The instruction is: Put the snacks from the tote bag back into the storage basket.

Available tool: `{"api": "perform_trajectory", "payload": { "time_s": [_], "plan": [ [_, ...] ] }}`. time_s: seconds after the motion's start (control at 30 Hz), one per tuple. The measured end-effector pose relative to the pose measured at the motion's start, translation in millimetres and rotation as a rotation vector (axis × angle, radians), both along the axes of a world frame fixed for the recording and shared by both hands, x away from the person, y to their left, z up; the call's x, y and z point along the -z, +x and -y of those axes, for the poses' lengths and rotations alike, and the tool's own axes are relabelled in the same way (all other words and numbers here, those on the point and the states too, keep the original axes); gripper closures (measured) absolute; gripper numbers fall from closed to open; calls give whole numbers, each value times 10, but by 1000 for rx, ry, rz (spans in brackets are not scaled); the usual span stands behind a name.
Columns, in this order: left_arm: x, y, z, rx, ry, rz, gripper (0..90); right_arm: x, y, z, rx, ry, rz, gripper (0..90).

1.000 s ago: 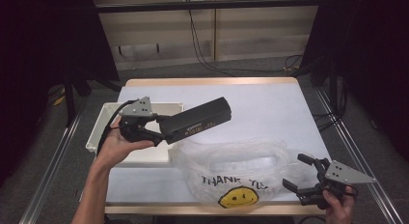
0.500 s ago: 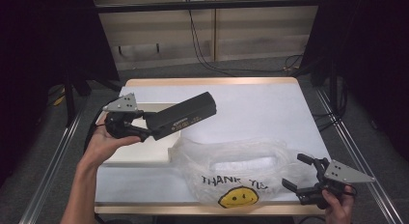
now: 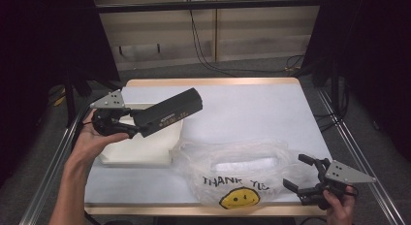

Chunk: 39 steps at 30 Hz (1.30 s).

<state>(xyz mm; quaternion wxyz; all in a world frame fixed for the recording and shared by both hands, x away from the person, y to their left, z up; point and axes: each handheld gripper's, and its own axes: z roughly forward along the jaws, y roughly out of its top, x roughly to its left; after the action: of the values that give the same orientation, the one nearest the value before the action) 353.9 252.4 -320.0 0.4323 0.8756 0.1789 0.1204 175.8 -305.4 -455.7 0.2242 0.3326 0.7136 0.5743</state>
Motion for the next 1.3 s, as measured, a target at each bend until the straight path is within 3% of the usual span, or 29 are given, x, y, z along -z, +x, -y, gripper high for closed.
{"api": "perform_trajectory", "payload": {
  "time_s": [0.3,0.43,0.6,0.9,1.0,1.1,1.17,1.3],
  "plan": [
    [-22,32,-139,-23,21,19,432,-1,4,-26,-6,-6,3,10],
    [4,54,-196,-30,45,12,431,-3,-1,-11,3,-5,2,10],
    [45,99,-271,-39,44,8,431,-1,5,-17,2,-7,6,12],
    [167,176,-373,-51,76,-6,431,6,4,-17,15,11,11,16],
    [221,197,-429,-58,69,-19,431,10,7,-19,16,6,9,16],
    [324,262,-511,-77,41,-41,431,11,10,-23,14,9,13,16],
    [406,293,-546,-98,50,-54,431,10,10,-23,11,12,12,15],
    [493,307,-600,-92,67,-66,431,13,12,-19,11,9,10,15]
  ]
}}
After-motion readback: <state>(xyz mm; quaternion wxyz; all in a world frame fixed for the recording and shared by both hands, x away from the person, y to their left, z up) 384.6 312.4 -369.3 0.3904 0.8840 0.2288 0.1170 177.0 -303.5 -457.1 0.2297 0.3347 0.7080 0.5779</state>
